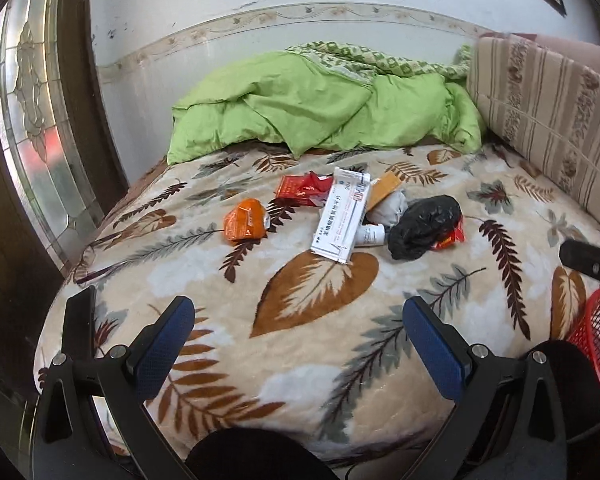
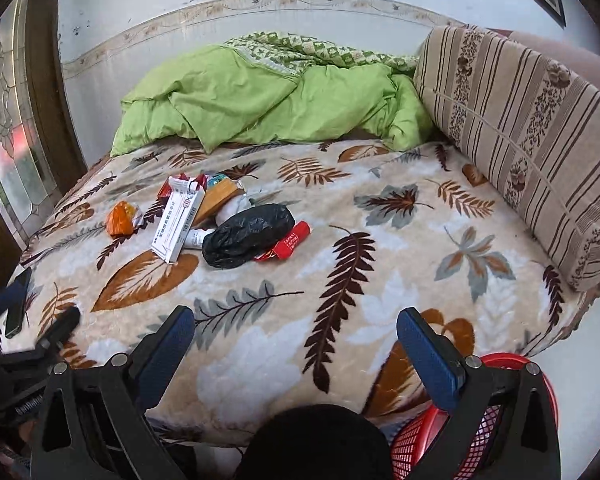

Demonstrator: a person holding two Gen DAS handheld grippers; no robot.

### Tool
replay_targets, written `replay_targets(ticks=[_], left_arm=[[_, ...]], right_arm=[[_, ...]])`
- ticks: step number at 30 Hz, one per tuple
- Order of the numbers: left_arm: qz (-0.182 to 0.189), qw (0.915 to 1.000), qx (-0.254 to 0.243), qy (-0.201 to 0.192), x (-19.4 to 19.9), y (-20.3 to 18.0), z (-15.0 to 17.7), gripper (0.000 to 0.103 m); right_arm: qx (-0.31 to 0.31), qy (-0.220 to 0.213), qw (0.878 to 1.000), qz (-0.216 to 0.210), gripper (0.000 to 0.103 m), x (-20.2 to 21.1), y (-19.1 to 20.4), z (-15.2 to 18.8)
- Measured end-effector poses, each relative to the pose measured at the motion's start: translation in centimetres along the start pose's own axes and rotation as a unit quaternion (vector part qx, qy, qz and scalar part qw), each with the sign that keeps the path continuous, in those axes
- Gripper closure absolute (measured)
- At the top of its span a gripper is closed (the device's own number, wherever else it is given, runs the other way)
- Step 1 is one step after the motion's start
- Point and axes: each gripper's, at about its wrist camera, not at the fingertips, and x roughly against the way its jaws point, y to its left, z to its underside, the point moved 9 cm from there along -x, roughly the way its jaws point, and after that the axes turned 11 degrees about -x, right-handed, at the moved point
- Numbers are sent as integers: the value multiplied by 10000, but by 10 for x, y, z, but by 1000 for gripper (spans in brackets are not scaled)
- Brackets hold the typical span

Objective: Collect trash
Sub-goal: 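Move both tools toward the trash scattered on the bed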

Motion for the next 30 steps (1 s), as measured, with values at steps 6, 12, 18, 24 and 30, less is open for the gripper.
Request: replay_targets(ticks=[6, 12, 18, 24, 30], left_arm=[[-101, 9999, -47, -90, 9, 5, -2, 0], [77, 9999, -113, -77, 11, -3, -3, 0], [80, 10000, -46, 3, 9, 0, -1, 0], [13, 10000, -35, -28, 11, 2, -1, 0], [4, 10000, -23, -12, 11, 2, -1, 0]], right_arm=[[128, -18, 9998, 172, 1, 4, 2, 4], [213, -52, 9996, 191, 1, 9, 6, 5], [255, -73, 9994, 240, 1, 11, 7, 5], [349, -78, 9990, 283, 1, 11, 10, 6], [358, -64, 9990, 275, 1, 11, 11, 8]])
